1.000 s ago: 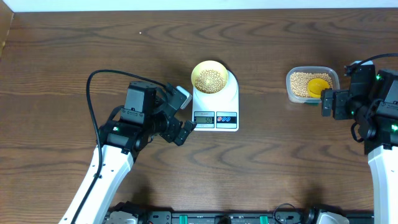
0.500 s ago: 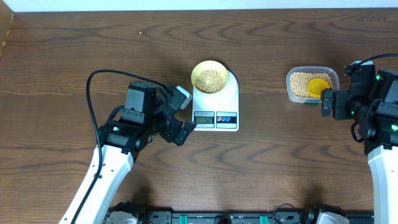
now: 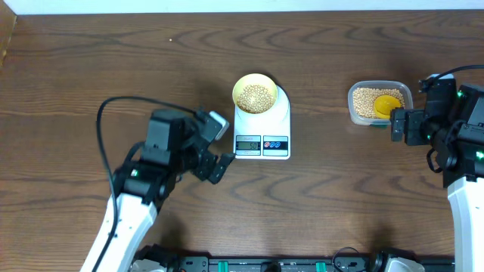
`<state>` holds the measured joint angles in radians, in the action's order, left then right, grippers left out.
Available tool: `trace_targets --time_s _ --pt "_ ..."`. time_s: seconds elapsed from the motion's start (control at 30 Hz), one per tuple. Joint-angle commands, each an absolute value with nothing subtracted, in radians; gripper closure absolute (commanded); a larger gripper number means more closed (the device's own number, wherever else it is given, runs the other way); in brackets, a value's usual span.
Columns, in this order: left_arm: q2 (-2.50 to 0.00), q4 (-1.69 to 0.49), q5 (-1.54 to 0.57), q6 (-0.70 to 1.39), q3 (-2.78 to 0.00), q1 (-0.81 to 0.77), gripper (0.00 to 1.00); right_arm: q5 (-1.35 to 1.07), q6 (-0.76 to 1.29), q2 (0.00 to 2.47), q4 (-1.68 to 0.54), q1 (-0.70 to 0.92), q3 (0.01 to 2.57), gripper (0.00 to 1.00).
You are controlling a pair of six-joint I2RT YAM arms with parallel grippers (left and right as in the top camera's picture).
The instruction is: Scoop item into bowl and weigh 50g on scale
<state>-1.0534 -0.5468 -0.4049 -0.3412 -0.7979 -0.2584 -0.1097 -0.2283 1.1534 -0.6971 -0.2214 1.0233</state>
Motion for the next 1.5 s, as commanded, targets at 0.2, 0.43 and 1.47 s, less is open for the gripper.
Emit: trace_targets --time_s 0.2,0.43,1.47 --pt "-0.752 -0.339 -0.387 -0.214 -0.518 -0.183 0.03 -0.118 -0.241 1.145 -0.7 -0.228 1.026 0.01" --pt "-0.552 -0.093 -0.321 -0.137 -0.361 -0.133 0.03 -0.118 -0.241 1.145 -0.7 -0.228 1.026 0.01" --pt "-0.014 0.29 -0.079 0.133 -0.004 0.051 0.03 -0.118 -0.241 1.146 -0.7 -0.228 1.026 0.01"
